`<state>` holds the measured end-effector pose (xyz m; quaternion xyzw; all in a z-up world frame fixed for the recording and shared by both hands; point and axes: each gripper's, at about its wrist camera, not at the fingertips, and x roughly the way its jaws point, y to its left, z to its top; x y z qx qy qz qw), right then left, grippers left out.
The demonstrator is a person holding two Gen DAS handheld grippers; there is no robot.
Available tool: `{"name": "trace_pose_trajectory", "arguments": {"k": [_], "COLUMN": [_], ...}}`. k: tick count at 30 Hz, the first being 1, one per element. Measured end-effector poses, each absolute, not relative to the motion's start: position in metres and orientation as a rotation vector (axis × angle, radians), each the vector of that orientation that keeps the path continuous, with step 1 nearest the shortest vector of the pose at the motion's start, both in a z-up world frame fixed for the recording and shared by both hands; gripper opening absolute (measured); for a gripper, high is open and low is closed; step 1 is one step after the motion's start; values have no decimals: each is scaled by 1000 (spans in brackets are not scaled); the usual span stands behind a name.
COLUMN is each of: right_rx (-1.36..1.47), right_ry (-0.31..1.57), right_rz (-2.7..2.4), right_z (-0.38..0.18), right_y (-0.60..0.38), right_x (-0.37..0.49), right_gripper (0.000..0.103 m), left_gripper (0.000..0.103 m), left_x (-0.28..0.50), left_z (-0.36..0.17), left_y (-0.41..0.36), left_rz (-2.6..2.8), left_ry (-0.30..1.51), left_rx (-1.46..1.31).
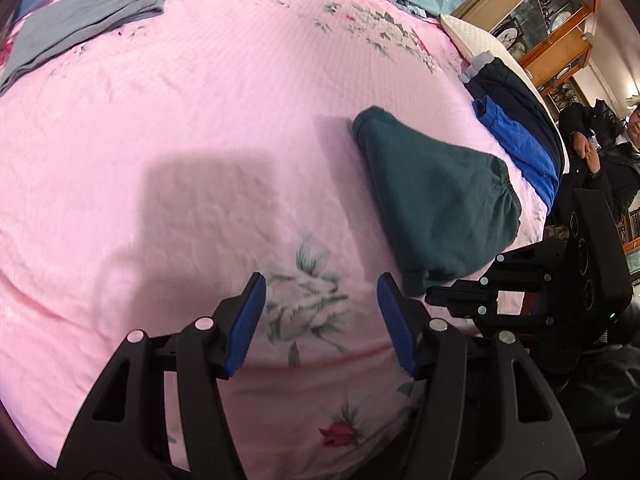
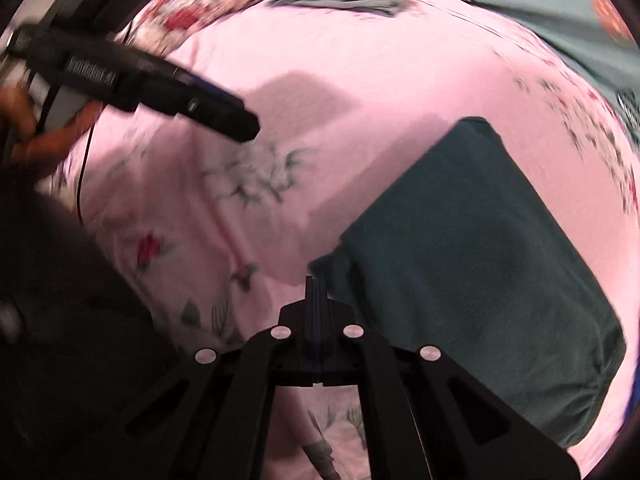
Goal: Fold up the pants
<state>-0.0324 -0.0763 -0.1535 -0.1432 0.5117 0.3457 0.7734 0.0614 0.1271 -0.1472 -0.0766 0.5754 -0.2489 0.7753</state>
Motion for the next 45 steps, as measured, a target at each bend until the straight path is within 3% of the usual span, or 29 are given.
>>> {"name": "trace_pose_trajectory", "arguments": {"k": [2, 11, 34, 36, 38, 45], "right_rx": [-327, -342, -839, -847, -849, -803], "right_ry": [1096, 1045, 898, 903, 919, 970], "right_rz": [710, 614, 627, 637, 654, 732], "right_z": [-157, -157, -174, -177, -174, -153], "right_y": [-73, -78, -46, -44, -44, -53], "right_x": [-31, -35, -49, -48, -50, -64], "right_gripper": [6, 6, 14, 11, 0, 0], "left_gripper": [67, 68, 69, 69, 69, 69], "left_x": [65, 67, 58, 57, 57, 61], "left_z": [-149, -156, -167, -168, -168, -170], "left_y": [128, 141, 164, 164, 164, 162], "left_rz": [-538, -526, -512, -515, -518, -537], "left_ry": [1245, 1252, 1238, 1238, 1238, 1237], "left_rx": [-177, -187, -238, -236, -235, -251]}}
